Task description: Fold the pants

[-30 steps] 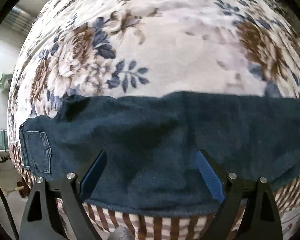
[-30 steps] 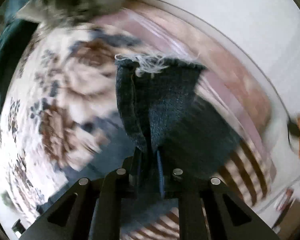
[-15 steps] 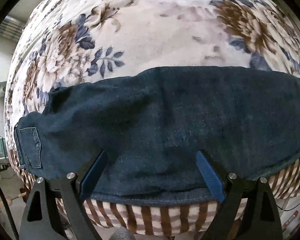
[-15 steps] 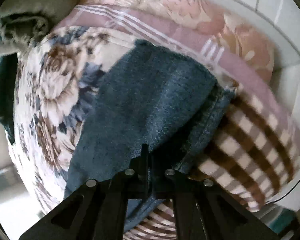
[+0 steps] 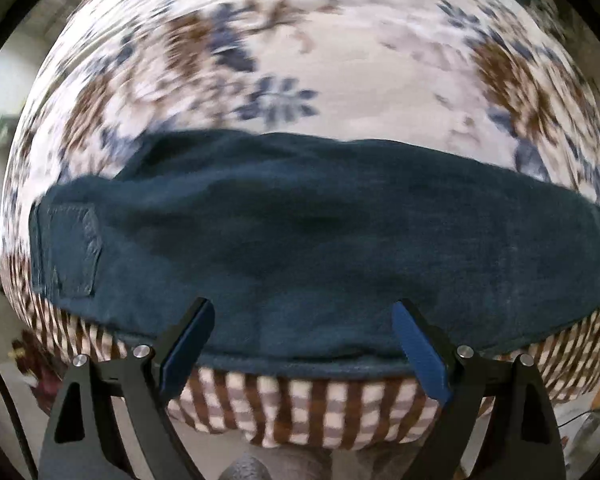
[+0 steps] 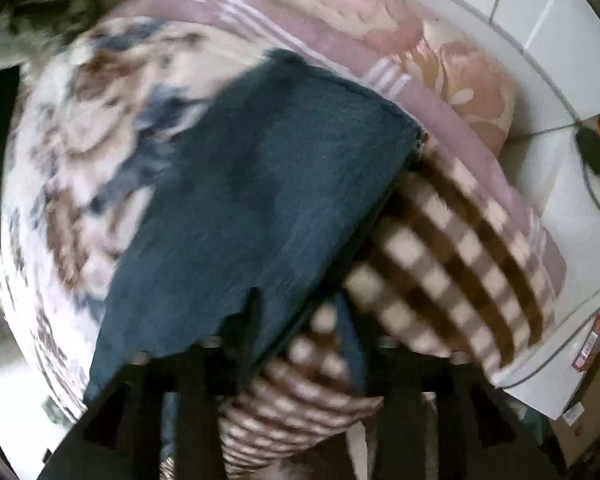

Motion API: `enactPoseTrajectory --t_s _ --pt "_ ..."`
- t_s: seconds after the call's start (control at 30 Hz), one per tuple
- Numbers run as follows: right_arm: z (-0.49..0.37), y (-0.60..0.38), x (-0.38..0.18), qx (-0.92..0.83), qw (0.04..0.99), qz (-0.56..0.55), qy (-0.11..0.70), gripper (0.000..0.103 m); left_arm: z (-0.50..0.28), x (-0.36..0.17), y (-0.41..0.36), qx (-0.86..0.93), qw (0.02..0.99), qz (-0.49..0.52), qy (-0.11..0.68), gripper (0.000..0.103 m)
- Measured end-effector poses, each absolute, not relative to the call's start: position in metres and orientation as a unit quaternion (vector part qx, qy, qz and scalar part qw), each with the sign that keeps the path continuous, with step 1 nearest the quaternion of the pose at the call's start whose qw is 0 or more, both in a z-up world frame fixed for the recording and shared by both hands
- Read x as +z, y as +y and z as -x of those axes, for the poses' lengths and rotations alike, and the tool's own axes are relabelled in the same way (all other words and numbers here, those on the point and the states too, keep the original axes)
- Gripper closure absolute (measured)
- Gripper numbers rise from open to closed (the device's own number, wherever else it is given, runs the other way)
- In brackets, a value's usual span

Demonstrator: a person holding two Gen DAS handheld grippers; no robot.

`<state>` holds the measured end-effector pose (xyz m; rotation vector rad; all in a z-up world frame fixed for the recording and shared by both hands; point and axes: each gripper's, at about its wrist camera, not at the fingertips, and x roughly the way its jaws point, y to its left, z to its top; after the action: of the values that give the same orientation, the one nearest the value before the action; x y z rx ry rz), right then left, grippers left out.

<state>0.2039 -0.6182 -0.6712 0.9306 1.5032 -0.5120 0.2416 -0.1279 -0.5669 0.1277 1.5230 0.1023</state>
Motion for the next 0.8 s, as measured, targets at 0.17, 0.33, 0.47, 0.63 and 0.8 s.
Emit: enactPoseTrajectory --t_s 0.17,0.33,0.47,0.63,0.8 --pt "-0.211 -0.518 -0.621 -0.16 0.649 -0.355 0.653 0.056 -0.213 -0.547 -0.04 0.102 0.73 0.014 0.676 0.012" --pt "-0.233 -0.357 -0.629 -0.03 0.63 -0.328 0.703 0.056 -0.195 -0.546 0.072 0.167 0.718 0.075 0.672 0.013" --pt "-0.226 -0.271 -0.655 -0.006 0.594 -0.364 0.717 0.057 -0.19 -0.552 0.166 0.22 0.705 0.096 0.668 0.013" --pt "-0.218 -0.224 -0.691 -0.038 0.573 -0.417 0.704 0.057 -0.193 -0.571 0.246 0.222 0.69 0.183 0.664 0.033" --pt "-0.218 -0.214 -0.727 -0.105 0.559 -0.457 0.683 0.072 -0.191 -0.61 0.286 0.214 0.658 0.286 0.663 0.033"
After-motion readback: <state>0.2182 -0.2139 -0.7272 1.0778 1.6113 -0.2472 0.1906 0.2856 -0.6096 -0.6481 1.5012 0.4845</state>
